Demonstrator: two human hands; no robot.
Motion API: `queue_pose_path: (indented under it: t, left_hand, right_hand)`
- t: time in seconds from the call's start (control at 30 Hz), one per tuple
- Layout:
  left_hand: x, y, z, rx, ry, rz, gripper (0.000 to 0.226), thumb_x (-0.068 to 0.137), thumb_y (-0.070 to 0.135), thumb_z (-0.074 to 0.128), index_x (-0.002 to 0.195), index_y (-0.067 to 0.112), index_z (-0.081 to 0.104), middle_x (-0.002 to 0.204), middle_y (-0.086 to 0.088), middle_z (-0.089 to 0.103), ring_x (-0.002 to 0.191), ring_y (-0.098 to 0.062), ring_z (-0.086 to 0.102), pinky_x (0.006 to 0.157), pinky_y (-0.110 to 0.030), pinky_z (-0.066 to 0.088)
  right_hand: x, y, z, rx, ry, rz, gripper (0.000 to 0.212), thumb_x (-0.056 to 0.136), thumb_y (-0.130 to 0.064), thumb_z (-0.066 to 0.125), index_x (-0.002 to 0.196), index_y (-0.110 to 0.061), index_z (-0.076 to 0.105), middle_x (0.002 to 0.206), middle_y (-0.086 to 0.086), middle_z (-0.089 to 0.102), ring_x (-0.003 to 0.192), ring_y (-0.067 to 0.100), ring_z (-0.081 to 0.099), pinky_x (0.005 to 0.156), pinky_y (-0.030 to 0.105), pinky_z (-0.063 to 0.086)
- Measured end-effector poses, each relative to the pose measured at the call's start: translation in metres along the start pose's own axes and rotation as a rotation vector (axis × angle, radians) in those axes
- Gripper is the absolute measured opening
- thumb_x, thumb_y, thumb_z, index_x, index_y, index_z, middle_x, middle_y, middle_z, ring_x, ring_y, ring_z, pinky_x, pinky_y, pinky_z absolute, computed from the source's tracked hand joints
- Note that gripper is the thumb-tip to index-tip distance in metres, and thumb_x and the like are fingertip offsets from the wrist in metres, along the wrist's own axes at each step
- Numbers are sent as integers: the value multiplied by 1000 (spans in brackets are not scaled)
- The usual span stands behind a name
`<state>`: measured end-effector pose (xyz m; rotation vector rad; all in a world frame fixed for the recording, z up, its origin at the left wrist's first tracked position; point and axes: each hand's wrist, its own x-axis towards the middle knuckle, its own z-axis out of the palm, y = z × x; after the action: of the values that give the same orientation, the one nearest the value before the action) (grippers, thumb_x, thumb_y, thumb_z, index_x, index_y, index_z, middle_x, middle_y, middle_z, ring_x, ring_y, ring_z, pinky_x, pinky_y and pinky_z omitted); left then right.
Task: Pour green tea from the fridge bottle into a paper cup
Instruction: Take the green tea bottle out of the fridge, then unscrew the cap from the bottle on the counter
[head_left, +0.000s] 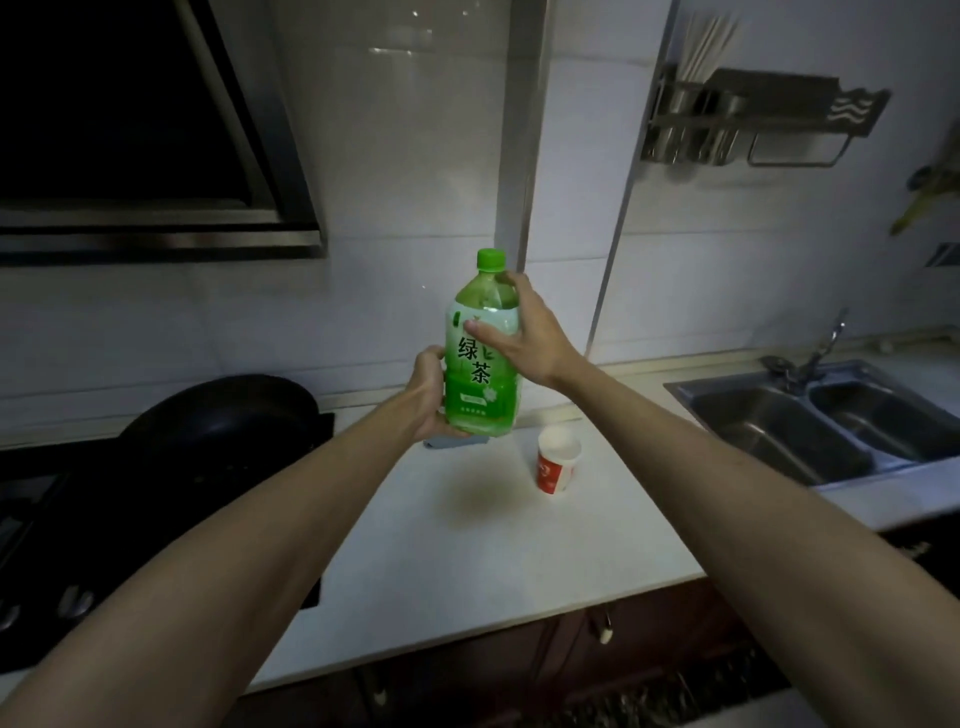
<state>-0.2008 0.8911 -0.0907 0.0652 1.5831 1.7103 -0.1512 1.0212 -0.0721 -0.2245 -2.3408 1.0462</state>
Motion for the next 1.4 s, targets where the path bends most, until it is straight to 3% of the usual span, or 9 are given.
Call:
queue_pose_path:
  t: [0.33, 0.47, 0.7, 0.87, 1.0, 1.1, 1.17, 1.3, 1.4]
  left_hand:
    - [72, -67, -8, 54, 52, -74, 37, 96, 32, 29, 90, 13, 61, 91, -12, 61, 83, -31, 57, 92, -55, 48]
    - [106, -97, -13, 22, 79, -149, 37, 96, 33, 30, 102, 11, 59, 94, -15, 61, 80, -31, 58, 67, -38, 49]
    - [143, -143, -27, 16, 131, -283, 33, 93, 25, 30, 97, 9, 59, 90, -17, 61, 77, -29, 58, 66, -34, 50]
    - [170, -170, -46, 92, 175, -305, 38, 95, 17, 34, 118, 4, 61, 97, -18, 65, 92, -34, 60, 96, -46, 48]
    - [182, -180, -56, 187, 162, -328, 32, 99, 14, 33, 105, 8, 64, 98, -17, 65, 92, -33, 60, 97, -45, 48]
    - [186, -187, -59, 217, 152, -322, 29, 98, 10, 37, 90, 9, 65, 95, -15, 65, 85, -28, 62, 84, -40, 52]
    - [189, -193, -63, 256, 126, -297, 28, 99, 8, 36, 102, 5, 64, 102, -14, 66, 88, -26, 63, 82, -36, 53]
    - [191, -207, -71, 367, 106, -215, 37, 93, -1, 43, 127, 5, 56, 124, -14, 62, 111, -28, 61, 99, -41, 49]
    - [189, -214, -71, 420, 71, -158, 45, 86, -8, 54, 129, 2, 49, 126, -18, 59, 114, -33, 59, 97, -46, 50]
  right_hand:
    - [-23, 82, 28, 47, -154, 160, 70, 79, -30, 79, 132, -14, 37, 121, 4, 58, 108, 16, 58, 89, 26, 48]
    - [-30, 117, 45, 100, -177, 233, 69, 74, -24, 84, 128, -17, 41, 119, 2, 60, 107, 16, 59, 93, 34, 51]
    - [-42, 176, 84, 39, -242, 293, 82, 63, -34, 90, 128, -23, 42, 122, 2, 56, 110, 19, 56, 96, 43, 49]
    - [-50, 206, 105, 10, -303, 331, 87, 60, -35, 91, 130, -25, 41, 123, 3, 55, 112, 19, 55, 97, 43, 50]
    - [-53, 220, 118, 6, -324, 344, 85, 58, -36, 90, 127, -30, 40, 123, 1, 56, 112, 18, 56, 94, 44, 52]
    - [-55, 224, 124, 1, -337, 358, 84, 57, -39, 88, 126, -30, 41, 123, 0, 56, 111, 17, 56, 91, 44, 54]
    - [-56, 224, 126, -6, -337, 363, 82, 57, -38, 88, 124, -29, 42, 122, -1, 56, 110, 17, 57, 89, 43, 55]
    - [-58, 226, 127, -2, -339, 355, 81, 57, -38, 89, 122, -29, 42, 120, -2, 55, 109, 16, 57, 87, 40, 56]
    - [-60, 224, 126, -12, -357, 336, 80, 59, -34, 90, 123, -26, 42, 121, -1, 54, 110, 16, 56, 89, 39, 56]
